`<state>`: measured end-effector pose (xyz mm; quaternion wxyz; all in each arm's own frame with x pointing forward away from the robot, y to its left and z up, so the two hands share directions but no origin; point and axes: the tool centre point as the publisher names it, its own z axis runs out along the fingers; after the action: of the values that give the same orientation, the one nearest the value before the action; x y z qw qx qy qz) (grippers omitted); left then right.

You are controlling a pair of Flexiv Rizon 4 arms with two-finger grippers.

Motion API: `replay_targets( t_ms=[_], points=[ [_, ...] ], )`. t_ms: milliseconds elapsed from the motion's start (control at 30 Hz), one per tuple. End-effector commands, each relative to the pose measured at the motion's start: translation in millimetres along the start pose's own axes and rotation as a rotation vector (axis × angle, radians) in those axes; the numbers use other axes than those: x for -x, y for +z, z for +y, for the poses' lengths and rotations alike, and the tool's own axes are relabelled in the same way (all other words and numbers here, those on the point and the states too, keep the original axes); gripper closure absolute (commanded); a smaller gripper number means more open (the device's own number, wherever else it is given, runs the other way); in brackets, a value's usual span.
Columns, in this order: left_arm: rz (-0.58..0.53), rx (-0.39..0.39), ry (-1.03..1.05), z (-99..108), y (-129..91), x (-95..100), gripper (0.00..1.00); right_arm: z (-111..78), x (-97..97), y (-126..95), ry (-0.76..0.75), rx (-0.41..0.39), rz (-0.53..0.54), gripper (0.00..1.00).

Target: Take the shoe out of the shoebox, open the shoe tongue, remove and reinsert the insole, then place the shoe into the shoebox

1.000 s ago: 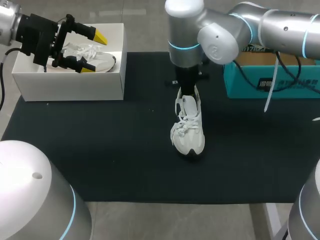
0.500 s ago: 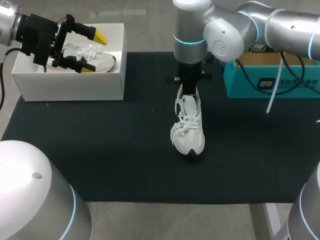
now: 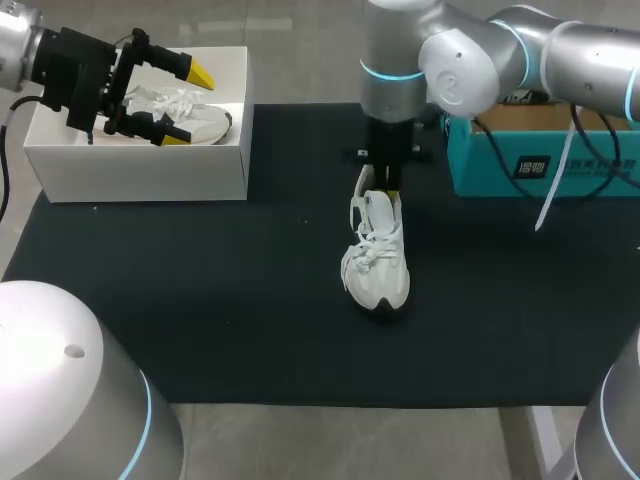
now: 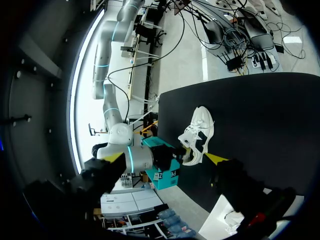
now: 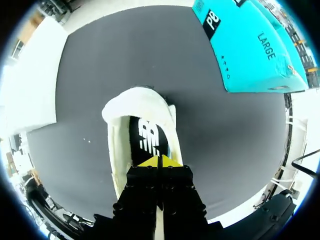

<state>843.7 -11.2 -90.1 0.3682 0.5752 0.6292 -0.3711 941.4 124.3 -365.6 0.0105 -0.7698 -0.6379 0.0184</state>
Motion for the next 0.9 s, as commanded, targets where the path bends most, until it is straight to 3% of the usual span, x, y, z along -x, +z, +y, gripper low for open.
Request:
replay_targets(
  t_ms=[33,300,500,633,900],
  points=[
    [0.005,-0.002,0.0,0.9,-0.5,0.7,0.0,3.5,-2.7,-3.0,0.011,-0.055,-0.02,1.0],
    [0.005,-0.002,0.0,0.9,-0.5,0.7,0.0,-4.3,-15.8,-6.0,-0.027,-0.108,-0.024,1.0],
    [0.005,-0.002,0.0,0.9,-0.5,0.7,0.0,-9.9,-19.2,-13.1,0.024,-0.163,-0.017,1.0],
    [0.005,-0.002,0.0,0.9,-0.5,0.7,0.0,-11.7,-19.2,-16.9,0.033,-0.155,-0.017,1.0],
    [0.005,-0.002,0.0,0.9,-0.5,0.7,0.0,-13.7,-20.2,-6.0,0.024,-0.186,-0.019,1.0]
  ],
)
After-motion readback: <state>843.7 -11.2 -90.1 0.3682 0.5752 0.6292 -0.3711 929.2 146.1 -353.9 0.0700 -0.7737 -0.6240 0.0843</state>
